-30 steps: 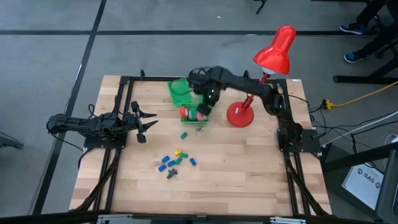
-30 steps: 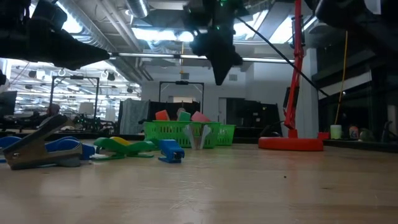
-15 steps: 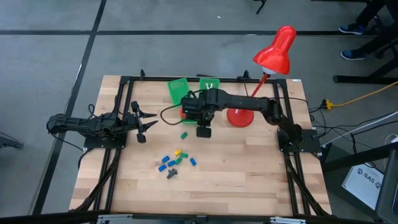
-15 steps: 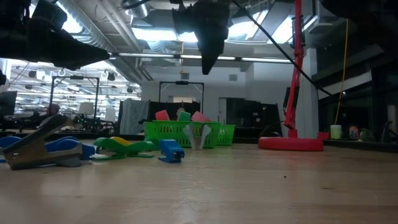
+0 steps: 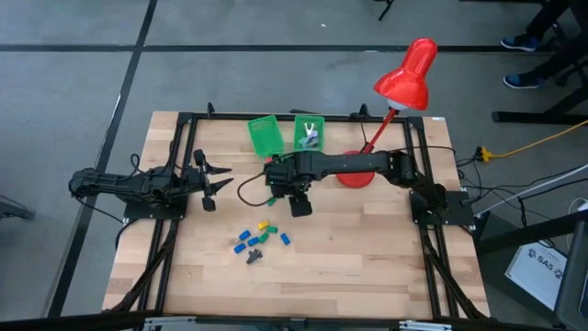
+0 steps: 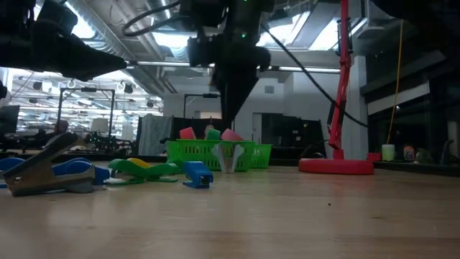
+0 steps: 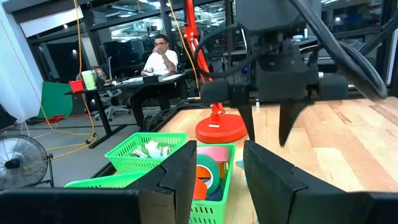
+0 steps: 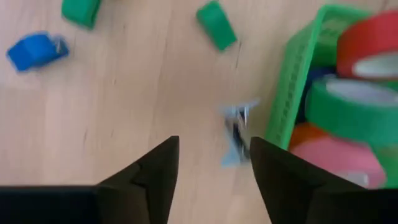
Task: Pick and place Stapler, Stapler remover, tape
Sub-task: Put the blue staple remover into the right green bin
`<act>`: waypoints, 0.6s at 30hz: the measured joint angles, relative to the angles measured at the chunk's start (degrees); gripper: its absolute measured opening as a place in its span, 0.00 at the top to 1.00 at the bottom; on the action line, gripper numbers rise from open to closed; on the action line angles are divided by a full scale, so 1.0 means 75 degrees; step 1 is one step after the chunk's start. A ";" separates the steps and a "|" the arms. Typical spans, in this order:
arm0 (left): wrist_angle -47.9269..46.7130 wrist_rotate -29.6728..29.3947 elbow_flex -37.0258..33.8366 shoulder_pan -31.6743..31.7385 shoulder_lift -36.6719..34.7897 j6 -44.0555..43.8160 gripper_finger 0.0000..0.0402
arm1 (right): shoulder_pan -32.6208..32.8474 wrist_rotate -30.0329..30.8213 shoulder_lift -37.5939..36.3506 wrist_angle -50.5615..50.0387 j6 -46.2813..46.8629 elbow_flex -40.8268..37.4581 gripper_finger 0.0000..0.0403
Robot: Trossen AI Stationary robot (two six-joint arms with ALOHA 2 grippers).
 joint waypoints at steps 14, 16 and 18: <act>0.0000 0.0000 -0.0001 -0.0002 0.0000 0.0001 0.68 | -0.0057 0.0058 0.0011 0.1113 -0.0224 -0.0489 0.49; 0.0000 0.0000 -0.0001 -0.0003 0.0000 -0.0001 0.68 | -0.0112 0.0058 0.0011 0.1204 -0.0346 -0.0489 0.49; 0.0000 0.0000 -0.0001 -0.0001 0.0001 0.0001 0.68 | -0.0173 0.0059 0.0011 0.1227 -0.0388 -0.0489 0.49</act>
